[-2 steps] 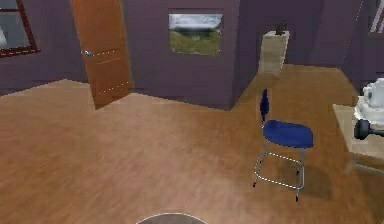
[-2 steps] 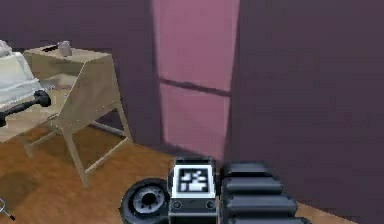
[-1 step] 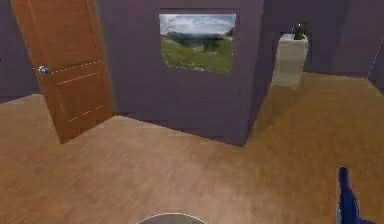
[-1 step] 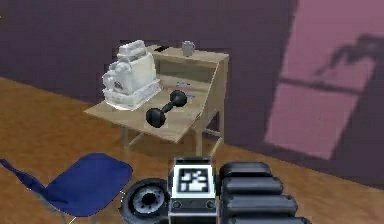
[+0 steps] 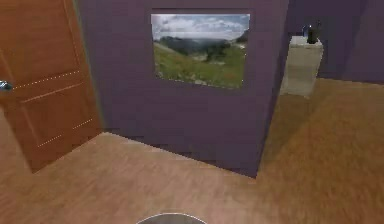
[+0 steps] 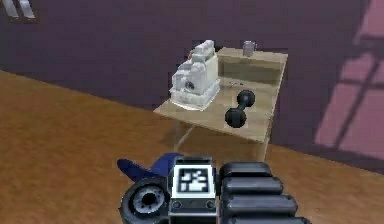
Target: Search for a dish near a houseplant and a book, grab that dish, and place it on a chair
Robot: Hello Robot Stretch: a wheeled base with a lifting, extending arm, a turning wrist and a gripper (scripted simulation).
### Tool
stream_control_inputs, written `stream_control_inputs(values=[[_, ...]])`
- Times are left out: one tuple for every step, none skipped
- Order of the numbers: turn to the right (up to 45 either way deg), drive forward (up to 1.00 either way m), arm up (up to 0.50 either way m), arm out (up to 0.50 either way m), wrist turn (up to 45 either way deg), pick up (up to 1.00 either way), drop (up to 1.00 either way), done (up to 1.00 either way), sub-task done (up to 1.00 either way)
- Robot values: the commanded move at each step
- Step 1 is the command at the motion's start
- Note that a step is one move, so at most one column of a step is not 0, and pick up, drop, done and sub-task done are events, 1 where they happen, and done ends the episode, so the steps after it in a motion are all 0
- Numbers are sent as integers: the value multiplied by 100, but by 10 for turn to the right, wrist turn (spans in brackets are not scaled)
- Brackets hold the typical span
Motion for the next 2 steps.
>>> stream_control_inputs(values=[[240,0,0,0,0,0,0,0,0],[0,60,0,0,0,0,0,0,0]])
